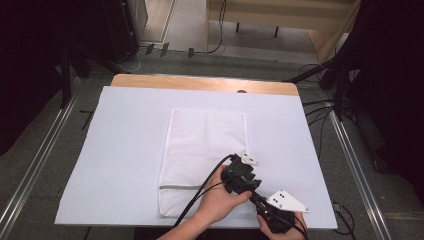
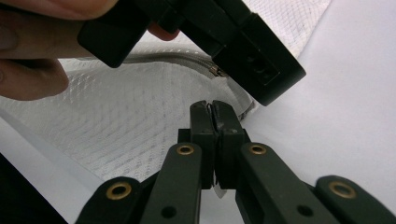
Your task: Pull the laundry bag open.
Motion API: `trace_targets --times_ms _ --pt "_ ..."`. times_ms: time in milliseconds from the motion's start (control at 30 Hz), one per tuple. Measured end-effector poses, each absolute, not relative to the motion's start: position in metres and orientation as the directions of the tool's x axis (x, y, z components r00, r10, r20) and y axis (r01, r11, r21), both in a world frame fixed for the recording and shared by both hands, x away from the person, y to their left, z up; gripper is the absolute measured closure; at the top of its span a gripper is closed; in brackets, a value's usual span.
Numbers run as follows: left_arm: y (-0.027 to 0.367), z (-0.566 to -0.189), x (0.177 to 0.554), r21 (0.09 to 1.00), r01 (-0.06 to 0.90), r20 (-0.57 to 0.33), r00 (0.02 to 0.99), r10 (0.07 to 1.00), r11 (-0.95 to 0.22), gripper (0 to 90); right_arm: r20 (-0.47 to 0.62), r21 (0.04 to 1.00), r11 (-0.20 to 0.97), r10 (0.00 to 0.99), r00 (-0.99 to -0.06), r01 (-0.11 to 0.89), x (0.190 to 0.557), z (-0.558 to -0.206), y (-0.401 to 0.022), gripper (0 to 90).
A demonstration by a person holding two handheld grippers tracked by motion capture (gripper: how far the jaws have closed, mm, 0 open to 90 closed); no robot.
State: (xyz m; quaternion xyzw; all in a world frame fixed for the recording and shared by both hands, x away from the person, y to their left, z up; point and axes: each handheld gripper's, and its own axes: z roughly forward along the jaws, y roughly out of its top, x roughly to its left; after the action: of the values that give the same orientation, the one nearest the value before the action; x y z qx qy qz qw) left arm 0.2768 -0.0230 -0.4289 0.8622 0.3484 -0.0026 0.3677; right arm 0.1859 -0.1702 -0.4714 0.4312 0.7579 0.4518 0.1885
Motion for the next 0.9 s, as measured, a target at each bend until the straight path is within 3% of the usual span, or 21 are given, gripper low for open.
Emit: trace_targets --times_ms 233,600,700,733,900 --pt "-0.021 -0.427 0.275 0.629 0.572 -0.222 0.782 0.583 -0.527 77.2 0.105 0.843 0.222 0.825 -0.555 0.49 0.186 -0.473 -0.17 89.8" --pt "-0.001 -0.417 0.278 0.652 0.583 -0.265 0.774 0.575 -0.484 85.2 0.101 0.841 0.225 0.829 -0.551 0.492 0.187 -0.474 -0.171 89.9" --pt "0.002 -0.416 0.281 0.652 0.593 -0.269 0.764 0.587 -0.474 80.5 0.101 0.84 0.225 0.829 -0.551 0.493 0.187 -0.474 -0.17 89.8" --pt "0.001 -0.417 0.281 0.651 0.596 -0.269 0.76 0.591 -0.471 73.5 0.097 0.84 0.23 0.828 -0.553 0.492 0.187 -0.474 -0.17 89.8" --pt "-0.014 -0.427 0.28 0.64 0.577 -0.234 0.775 0.587 -0.507 68.1 0.099 0.841 0.227 0.828 -0.552 0.491 0.187 -0.474 -0.17 89.8"
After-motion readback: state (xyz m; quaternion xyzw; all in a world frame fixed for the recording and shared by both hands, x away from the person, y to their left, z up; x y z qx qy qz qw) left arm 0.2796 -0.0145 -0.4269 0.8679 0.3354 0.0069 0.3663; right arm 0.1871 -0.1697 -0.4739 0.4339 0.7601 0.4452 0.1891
